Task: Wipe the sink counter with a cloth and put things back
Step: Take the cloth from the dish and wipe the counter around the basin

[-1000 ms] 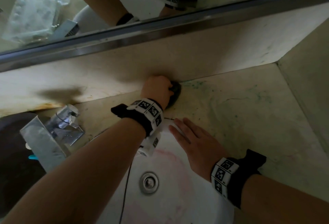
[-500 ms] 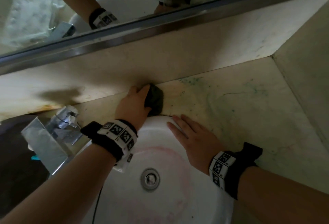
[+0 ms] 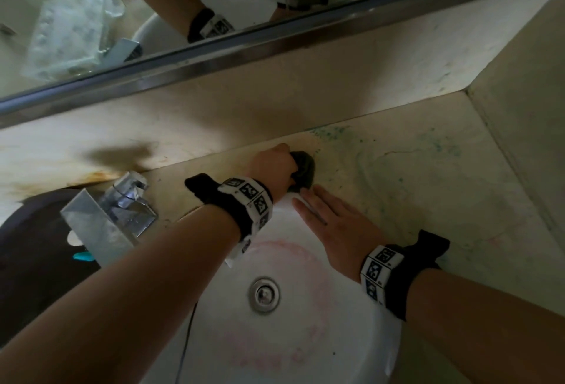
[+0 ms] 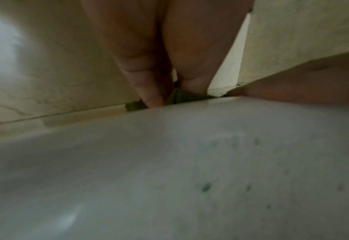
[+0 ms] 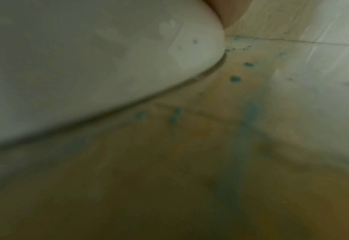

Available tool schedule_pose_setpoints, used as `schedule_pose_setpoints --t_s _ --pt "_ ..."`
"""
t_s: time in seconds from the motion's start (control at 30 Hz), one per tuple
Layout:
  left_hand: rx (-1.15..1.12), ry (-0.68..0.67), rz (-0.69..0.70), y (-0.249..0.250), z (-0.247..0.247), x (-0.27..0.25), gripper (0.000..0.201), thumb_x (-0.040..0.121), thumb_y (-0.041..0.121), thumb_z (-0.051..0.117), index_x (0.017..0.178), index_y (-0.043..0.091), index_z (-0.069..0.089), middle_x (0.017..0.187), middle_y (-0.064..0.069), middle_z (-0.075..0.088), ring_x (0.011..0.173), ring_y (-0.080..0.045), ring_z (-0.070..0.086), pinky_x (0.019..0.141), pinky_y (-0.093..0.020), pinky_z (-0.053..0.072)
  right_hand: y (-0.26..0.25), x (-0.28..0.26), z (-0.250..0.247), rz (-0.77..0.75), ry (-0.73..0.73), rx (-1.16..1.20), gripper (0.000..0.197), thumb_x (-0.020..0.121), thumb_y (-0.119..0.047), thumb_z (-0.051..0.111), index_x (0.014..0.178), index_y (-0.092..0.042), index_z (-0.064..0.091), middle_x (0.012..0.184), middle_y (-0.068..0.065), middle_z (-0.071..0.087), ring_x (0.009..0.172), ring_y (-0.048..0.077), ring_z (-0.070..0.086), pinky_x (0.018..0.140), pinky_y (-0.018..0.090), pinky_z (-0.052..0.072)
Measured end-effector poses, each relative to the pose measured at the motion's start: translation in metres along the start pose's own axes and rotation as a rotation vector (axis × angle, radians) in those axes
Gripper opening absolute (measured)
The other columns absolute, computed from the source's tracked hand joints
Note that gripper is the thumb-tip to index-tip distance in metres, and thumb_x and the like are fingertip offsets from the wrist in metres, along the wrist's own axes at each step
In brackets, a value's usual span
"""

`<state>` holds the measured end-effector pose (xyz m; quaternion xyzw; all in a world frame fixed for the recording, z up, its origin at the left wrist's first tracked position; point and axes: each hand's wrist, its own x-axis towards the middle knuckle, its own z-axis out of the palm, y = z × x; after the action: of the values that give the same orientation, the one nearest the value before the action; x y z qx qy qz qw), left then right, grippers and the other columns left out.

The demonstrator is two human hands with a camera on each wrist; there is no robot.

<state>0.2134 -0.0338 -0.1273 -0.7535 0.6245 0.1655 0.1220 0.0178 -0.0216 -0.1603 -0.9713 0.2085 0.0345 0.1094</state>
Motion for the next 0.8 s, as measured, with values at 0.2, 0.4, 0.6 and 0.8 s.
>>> schedule_pose_setpoints --t_s 0.2,0.4,0.6,0.8 --pt "-0.150 0.025 -0.237 -0.025 0.004 -0.007 0.030 0.090 0.025 0.056 0.113 0.007 0.065 0.115 -0.014 0.054 0.096 -0.029 0.058 0.080 -0.031 0.046 0.003 -0.017 -0.001 0.029 -0.001 -0.031 0.077 0.068 -0.006 0.037 0.145 -0.008 0.034 0.152 0.013 0.034 0.139 0.030 0.036 0.109 0.040 0.035" --pt "-0.174 0.056 -0.234 -0.018 0.003 -0.010 0.034 0.088 0.034 0.058 0.111 0.010 0.066 0.113 -0.012 0.052 0.093 -0.028 0.057 0.073 -0.027 0.038 0.001 -0.017 0.005 0.085 0.026 -0.004 0.076 0.071 -0.008 0.036 0.147 -0.010 0.029 0.153 0.010 0.034 0.139 0.029 0.036 0.107 0.038 0.031" --pt "-0.210 0.064 -0.053 0.047 -0.004 0.001 0.032 0.091 0.029 0.055 0.118 0.013 0.062 0.120 -0.011 0.049 0.100 -0.028 0.056 0.083 -0.032 0.044 -0.002 -0.015 0.001 0.114 0.009 0.007 0.075 0.070 -0.011 0.059 0.142 -0.006 0.041 0.146 0.013 0.043 0.133 0.031 0.046 0.103 0.039 0.041" --pt "-0.449 0.308 -0.219 0.007 0.004 -0.034 0.045 0.092 0.017 0.048 0.137 0.015 0.047 0.132 -0.015 0.047 0.115 -0.032 0.049 0.095 -0.035 0.041 0.002 -0.016 -0.020 0.136 -0.039 0.086 0.069 0.083 -0.033 0.060 0.143 -0.008 0.039 0.149 0.013 0.040 0.133 0.030 0.045 0.105 0.044 0.044"
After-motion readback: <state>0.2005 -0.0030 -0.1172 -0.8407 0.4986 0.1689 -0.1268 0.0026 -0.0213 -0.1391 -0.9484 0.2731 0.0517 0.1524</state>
